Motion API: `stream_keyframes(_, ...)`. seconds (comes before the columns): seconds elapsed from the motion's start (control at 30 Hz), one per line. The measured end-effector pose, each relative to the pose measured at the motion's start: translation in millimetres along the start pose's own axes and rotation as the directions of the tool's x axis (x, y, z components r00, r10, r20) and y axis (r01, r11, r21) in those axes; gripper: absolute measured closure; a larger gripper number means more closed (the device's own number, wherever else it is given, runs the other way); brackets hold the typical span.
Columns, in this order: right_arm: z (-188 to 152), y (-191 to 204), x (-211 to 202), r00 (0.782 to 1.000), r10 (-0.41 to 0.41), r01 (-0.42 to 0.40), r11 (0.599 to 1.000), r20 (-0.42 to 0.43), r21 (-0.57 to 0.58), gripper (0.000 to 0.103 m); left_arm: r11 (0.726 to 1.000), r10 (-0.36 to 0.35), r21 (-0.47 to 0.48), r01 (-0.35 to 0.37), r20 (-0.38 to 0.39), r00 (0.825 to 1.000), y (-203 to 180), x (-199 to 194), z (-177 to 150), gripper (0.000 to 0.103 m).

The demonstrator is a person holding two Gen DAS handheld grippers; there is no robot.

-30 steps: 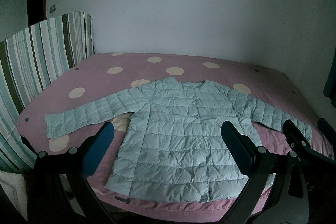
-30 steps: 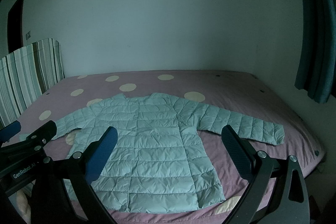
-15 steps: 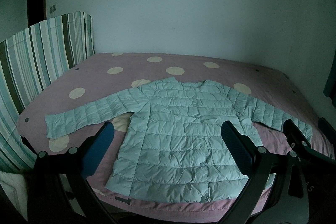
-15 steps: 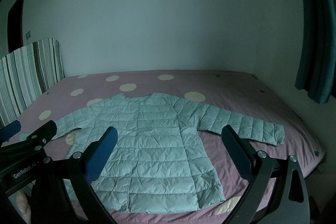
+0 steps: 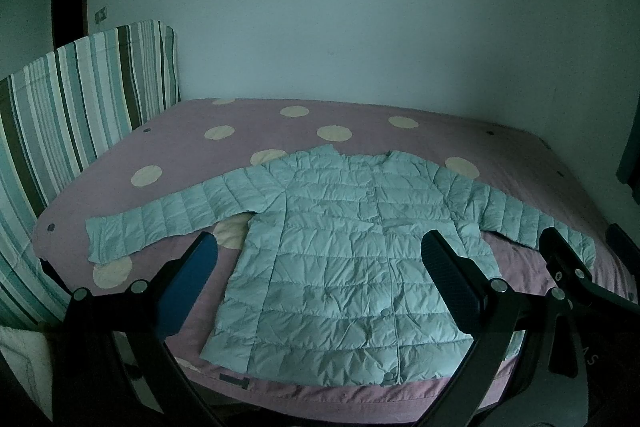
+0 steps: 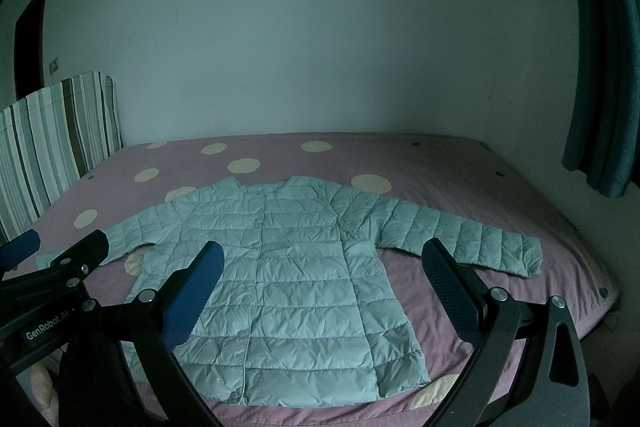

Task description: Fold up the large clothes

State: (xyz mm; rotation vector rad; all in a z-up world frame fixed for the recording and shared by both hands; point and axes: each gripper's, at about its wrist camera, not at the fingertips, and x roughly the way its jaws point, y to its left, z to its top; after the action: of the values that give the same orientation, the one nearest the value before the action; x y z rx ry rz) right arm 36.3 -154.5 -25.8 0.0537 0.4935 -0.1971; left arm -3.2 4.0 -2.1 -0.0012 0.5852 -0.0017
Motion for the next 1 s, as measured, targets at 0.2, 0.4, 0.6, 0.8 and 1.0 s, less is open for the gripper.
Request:
stream_keyframes(0.2, 0.3, 0.3, -0.3, 1.000, -0.001, 0.001, 1.000, 0.000, -0.001, 0.005, 1.000, -0.001, -0.001, 0.001, -0.003, 1.000, 0.0, 0.2, 0.5, 0.002)
stream_keyframes(0.4, -0.1, 0.5, -0.1, 1.000, 0.000, 0.000, 1.000, -0.001, -0.001, 0.005, 1.000, -0.001, 0.000, 0.001, -0.004, 1.000, 0.1, 0.5, 0.4, 0.002)
stream_keyframes(0.6, -0.7, 0.6, -0.1, 1.000, -0.001, 0.001, 1.000, 0.000, -0.001, 0.005, 1.000, -0.001, 0.000, 0.001, -0.004, 1.000, 0.1, 0.4, 0.6, 0.002)
stream_keyframes(0.8, -0.5, 0.6, -0.4, 1.000, -0.001, 0.001, 1.000, -0.001, -0.001, 0.005, 1.000, -0.001, 0.000, 0.001, -0.005, 1.000, 0.1, 0.6, 0.7, 0.002)
stream_keyframes(1.0, 0.7, 1.7, -1.7, 1.000, 0.000, 0.000, 1.000, -0.001, -0.001, 0.005, 1.000, 0.000, 0.000, 0.000, -0.004, 1.000, 0.3, 0.8, 0.8, 0.002)
